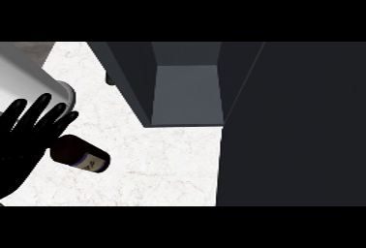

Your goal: Pick up the wine, place it into the cabinet and close the cabinet

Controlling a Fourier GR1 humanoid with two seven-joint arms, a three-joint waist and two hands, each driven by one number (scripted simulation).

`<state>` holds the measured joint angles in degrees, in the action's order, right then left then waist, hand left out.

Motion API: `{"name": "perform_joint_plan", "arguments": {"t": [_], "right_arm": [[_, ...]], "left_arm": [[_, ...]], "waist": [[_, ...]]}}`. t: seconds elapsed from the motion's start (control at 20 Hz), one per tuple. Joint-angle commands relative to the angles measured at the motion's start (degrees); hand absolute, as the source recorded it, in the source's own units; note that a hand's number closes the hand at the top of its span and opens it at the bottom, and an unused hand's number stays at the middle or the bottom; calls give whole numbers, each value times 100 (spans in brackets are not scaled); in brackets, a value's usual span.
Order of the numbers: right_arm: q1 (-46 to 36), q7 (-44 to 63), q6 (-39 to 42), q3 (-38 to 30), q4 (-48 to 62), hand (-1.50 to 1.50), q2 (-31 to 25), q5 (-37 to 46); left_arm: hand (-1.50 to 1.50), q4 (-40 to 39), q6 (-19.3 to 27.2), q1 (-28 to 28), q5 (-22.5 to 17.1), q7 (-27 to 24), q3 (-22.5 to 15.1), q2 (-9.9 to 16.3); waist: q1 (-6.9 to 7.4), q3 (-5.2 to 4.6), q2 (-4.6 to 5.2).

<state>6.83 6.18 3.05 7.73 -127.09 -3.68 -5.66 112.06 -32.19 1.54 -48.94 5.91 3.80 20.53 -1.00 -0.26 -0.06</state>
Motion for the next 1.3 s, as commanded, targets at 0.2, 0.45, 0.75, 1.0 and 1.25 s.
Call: {"name": "perform_joint_plan", "arguments": {"t": [0.2,0.45,0.75,1.0,1.25], "right_arm": [[531,1091,-249,586,-1505,-150,34,84],[446,1621,-504,1308,-1791,-150,171,683],[624,2175,-855,1988,-2541,-150,164,1200],[109,2639,-1182,1950,-2550,-150,95,1416],[-68,2721,-1275,1949,-2518,-150,-79,1265]], "left_arm": [[-150,-1006,-1390,-239,-3304,759,1136,2046],[-150,-2225,-1822,266,-4637,1332,1233,3013],[-150,-2534,-2066,86,-5013,1830,1297,3274],[-150,-2860,-2002,358,-5431,2161,1317,3625],[-150,-3590,-2394,828,-4694,2205,1145,3126]], "waist": [[85,8,-46],[40,17,2],[34,20,-20],[42,18,-21],[-32,16,0]]}}
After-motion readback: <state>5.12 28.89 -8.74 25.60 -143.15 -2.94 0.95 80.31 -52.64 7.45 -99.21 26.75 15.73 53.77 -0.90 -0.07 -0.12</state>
